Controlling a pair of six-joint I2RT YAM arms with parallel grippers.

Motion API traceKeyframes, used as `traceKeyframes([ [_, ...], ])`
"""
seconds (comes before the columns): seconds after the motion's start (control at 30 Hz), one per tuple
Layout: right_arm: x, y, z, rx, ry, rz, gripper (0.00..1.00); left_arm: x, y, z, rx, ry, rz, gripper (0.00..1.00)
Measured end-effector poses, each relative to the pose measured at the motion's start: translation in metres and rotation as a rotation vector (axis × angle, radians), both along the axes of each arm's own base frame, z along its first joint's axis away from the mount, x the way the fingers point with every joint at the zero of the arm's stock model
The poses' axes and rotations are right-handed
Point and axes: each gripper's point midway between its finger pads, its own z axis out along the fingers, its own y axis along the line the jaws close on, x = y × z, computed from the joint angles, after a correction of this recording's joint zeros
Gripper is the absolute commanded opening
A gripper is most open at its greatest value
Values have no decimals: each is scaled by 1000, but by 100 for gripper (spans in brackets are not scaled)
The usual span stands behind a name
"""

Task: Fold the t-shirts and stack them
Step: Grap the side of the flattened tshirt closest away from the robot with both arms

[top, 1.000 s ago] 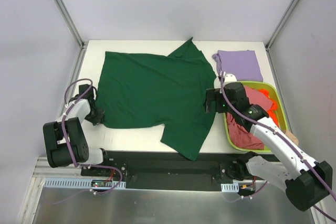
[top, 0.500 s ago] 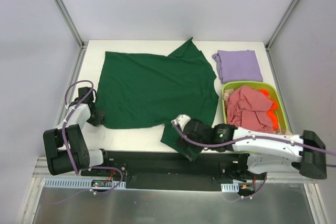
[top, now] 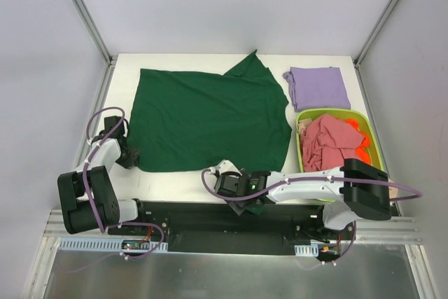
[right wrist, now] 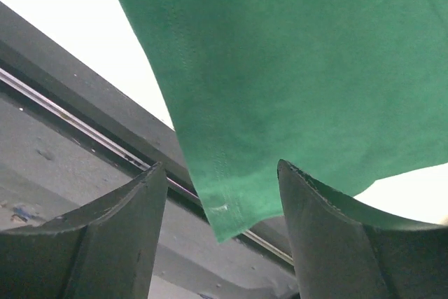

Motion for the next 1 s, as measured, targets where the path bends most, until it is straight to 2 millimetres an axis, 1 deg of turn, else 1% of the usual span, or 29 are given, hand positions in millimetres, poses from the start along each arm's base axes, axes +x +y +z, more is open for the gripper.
traceKeyframes([
  [0.07, -2, 4, -6, -5, 16, 3, 66, 0, 0, 0, 0, 0, 0, 0],
  [0.13, -5, 3, -13, -18, 37, 3, 65, 0, 0, 0, 0, 0, 0, 0],
  [0.23, -8, 2, -15, -19, 49, 1, 61, 0, 0, 0, 1, -3, 0, 0],
  [0.33, -8, 1, -17, -29, 49, 0, 50, 1, 0, 0, -1, -4, -1, 0],
  [0.37, -7, 0, -18, -36, 50, -1, 45, 1, 0, 0, -1, -4, -1, 0],
  [0.43, -5, -4, -25, -60, 55, -11, 40, 1, -1, 0, -4, -7, -2, 0],
  [0.5, -1, -8, -29, -82, 49, -28, 32, 2, -1, 0, -7, -8, -3, 0],
  [0.63, -2, -11, -27, -88, 55, -29, 10, 2, -1, 0, -7, -9, -3, 0],
  [0.7, -3, -10, -26, -82, 63, -29, 6, 2, -1, 0, -7, -9, -3, 0],
  [0.73, -4, -10, -25, -80, 65, -28, 2, 2, -1, 0, -6, -10, -3, 0],
  [0.87, -7, -12, -21, -71, 91, -13, 0, -1, -1, 1, -3, -23, 6, 0],
  [1.0, -18, -14, -4, -26, 146, 34, 0, -10, 0, 5, 15, -44, 43, 0],
])
